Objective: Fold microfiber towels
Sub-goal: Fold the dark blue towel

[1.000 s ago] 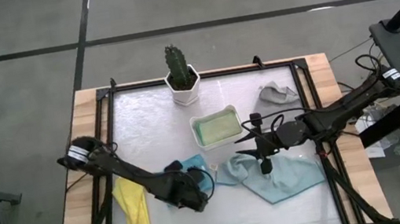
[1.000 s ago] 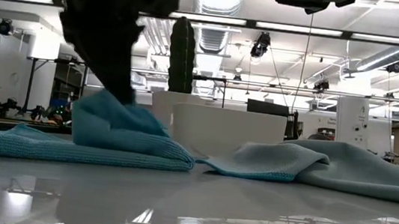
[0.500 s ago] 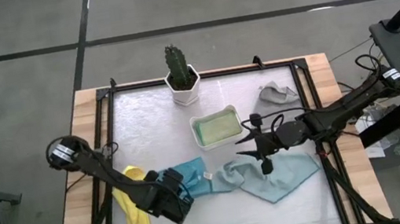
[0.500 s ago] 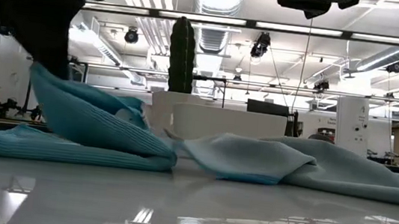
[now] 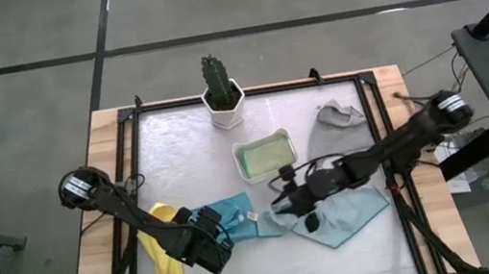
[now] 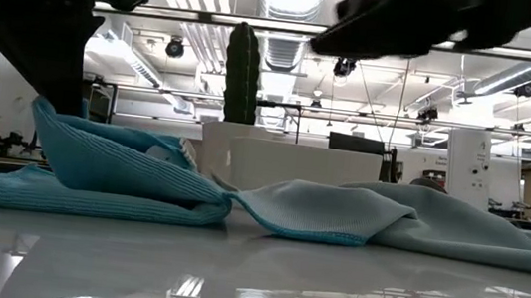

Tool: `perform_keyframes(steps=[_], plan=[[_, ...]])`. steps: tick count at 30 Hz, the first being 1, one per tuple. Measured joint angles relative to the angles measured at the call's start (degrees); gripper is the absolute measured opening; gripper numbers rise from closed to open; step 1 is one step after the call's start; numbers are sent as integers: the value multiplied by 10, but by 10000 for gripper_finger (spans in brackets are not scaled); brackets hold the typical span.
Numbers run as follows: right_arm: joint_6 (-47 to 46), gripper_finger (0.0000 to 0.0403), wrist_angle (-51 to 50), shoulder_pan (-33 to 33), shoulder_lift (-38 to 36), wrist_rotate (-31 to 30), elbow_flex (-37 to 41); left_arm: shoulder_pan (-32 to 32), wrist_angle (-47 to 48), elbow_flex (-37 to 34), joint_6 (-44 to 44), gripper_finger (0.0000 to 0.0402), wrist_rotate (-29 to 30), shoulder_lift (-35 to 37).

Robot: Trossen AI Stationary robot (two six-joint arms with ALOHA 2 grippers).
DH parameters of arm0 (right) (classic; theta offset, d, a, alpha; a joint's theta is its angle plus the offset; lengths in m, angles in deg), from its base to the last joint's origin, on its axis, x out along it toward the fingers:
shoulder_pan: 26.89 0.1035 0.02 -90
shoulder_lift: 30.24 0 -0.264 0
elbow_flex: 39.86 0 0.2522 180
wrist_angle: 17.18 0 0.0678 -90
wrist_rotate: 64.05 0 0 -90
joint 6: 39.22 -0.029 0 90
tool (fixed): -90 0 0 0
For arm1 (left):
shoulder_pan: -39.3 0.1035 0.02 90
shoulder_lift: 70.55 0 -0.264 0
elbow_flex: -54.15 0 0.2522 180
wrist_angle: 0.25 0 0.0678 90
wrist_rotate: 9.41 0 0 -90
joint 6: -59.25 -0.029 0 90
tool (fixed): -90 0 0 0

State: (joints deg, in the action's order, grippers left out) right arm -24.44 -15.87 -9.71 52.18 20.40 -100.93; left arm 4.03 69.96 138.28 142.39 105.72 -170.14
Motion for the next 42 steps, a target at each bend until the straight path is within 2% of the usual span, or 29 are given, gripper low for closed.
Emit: perform_keyframes(steps=[9,15,20,25,29,37,42], plan=[[-43,85,-51,-9,179,0,-132,-1,-7,0,1,0,3,0],[-58,131,-109,-10,253,0,-211,-1,-9,0,1,0,3,0],[-90,178,-120,-20,287,-1,-241,-1,-9,0,0,0,4,0],[-92,191,-121,-26,302,-5,-246,-1,-10,0,0,0,7,0],[-92,158,-118,-27,302,-3,-246,-1,-10,0,0,0,8,0],[-60,28,-118,-27,301,-3,-245,-1,-10,0,-1,0,9,0],[-41,11,-120,-20,297,-4,-243,-1,-11,0,-1,0,9,0]])
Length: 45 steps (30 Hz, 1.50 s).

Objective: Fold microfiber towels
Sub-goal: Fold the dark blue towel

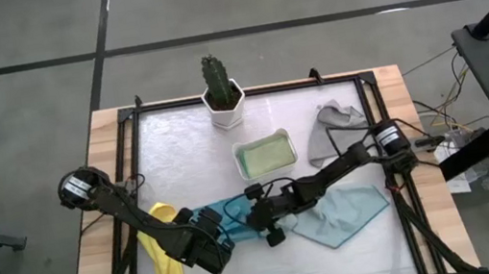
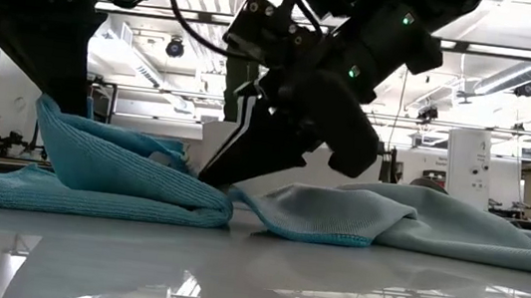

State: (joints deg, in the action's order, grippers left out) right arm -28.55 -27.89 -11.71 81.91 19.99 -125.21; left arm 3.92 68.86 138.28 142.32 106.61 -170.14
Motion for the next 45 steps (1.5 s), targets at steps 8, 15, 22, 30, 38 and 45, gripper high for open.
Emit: perform_keyframes(steps=[8,15,22,30,38,45], plan=[[9,9,-86,7,-43,1,0,0,7,0,0,0,-1,0],[2,8,-215,11,-95,1,4,0,7,0,0,0,-7,0],[-56,9,-173,10,-123,1,20,0,8,0,0,0,-9,0],[-86,64,-69,8,-74,20,25,0,8,0,0,0,-9,0],[-123,137,-4,-18,-44,17,23,0,7,0,-8,0,-9,1],[-123,139,20,-18,-18,28,22,0,7,0,-10,0,-9,2]])
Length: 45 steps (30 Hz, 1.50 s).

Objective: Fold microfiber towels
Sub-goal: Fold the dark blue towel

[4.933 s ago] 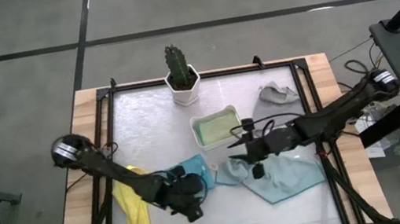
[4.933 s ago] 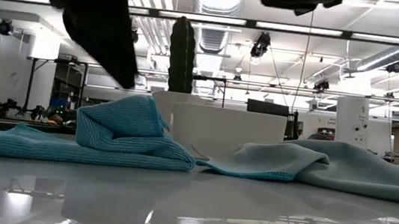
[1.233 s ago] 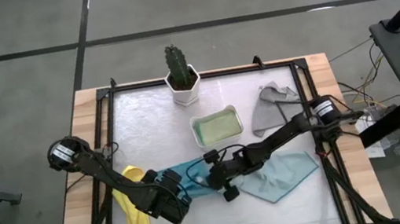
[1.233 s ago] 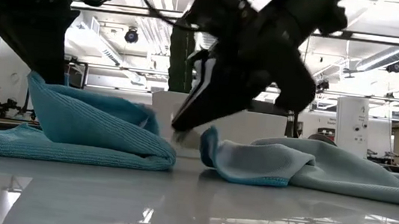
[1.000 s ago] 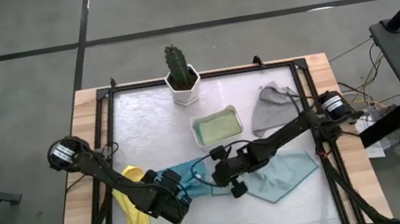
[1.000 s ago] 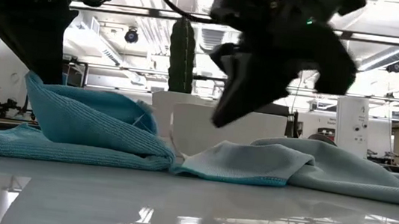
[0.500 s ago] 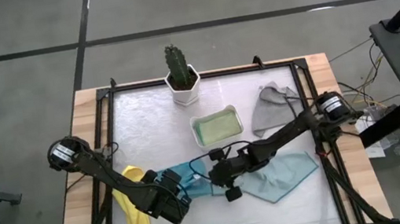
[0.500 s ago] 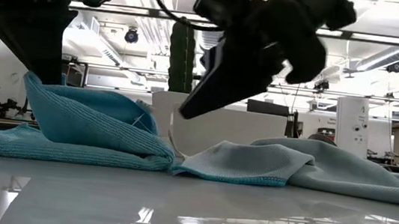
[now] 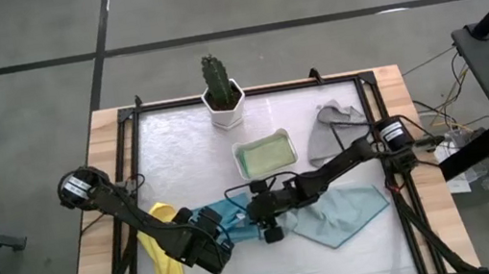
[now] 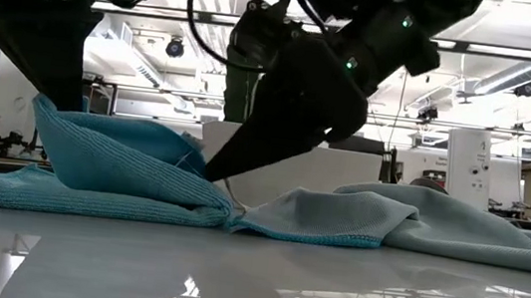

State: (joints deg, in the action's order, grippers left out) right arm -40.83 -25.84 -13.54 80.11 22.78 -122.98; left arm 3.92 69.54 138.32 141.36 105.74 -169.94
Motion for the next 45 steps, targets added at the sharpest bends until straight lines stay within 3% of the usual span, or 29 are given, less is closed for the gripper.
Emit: perform_keyframes(steps=[8,17,30,38,45], plan=[[-14,103,34,-1,43,17,-21,0,0,0,0,0,0,0],[2,13,0,-2,39,17,-28,0,0,0,0,0,0,0],[44,9,-214,-1,-48,17,-32,0,7,0,0,0,-23,0],[-8,15,-93,-1,-35,18,-20,0,7,0,0,0,-23,3],[-38,83,-56,-2,-7,22,-21,0,6,3,0,0,1,18]])
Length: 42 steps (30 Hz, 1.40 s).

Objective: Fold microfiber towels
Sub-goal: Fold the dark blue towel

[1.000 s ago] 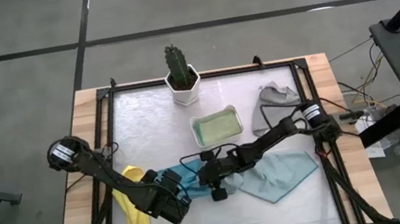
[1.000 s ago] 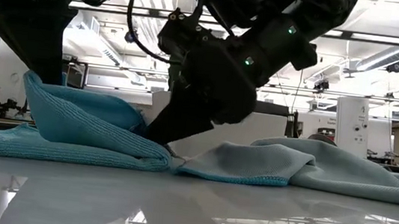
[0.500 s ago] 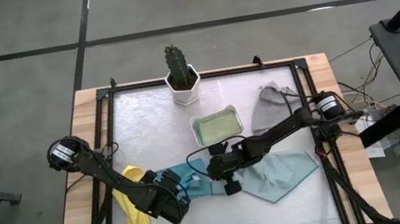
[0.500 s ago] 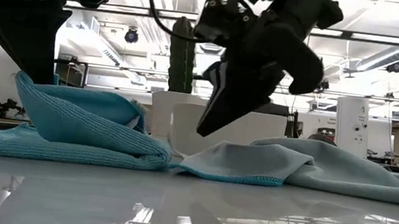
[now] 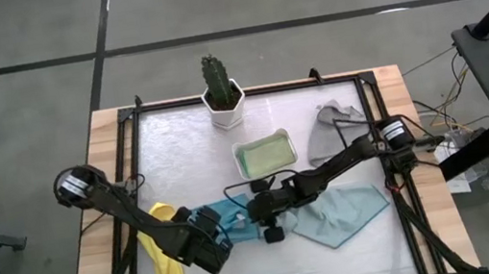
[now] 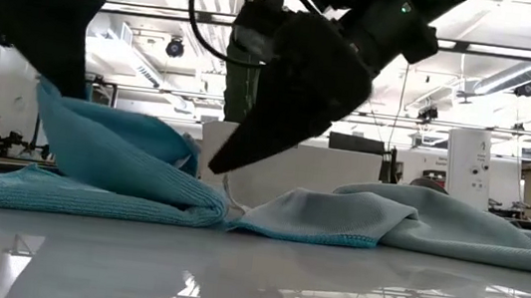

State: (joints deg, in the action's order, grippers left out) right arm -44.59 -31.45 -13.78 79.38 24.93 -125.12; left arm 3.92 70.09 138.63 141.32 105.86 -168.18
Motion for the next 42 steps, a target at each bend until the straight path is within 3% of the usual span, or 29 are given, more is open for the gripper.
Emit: perform_keyframes(steps=[6,11,15,22,35,42], plan=[[0,146,57,0,30,0,0,0,0,0,1,0,11,17],[3,158,101,0,49,0,-2,0,-1,0,1,0,18,33],[2,127,126,0,59,0,-1,-1,-3,0,0,0,23,43],[20,18,128,0,56,-5,2,-1,-2,0,0,0,22,44],[91,8,-26,1,-6,-3,0,-1,19,-3,1,0,-16,43],[94,8,-55,1,-17,-5,6,-3,28,-3,2,0,-40,43]])
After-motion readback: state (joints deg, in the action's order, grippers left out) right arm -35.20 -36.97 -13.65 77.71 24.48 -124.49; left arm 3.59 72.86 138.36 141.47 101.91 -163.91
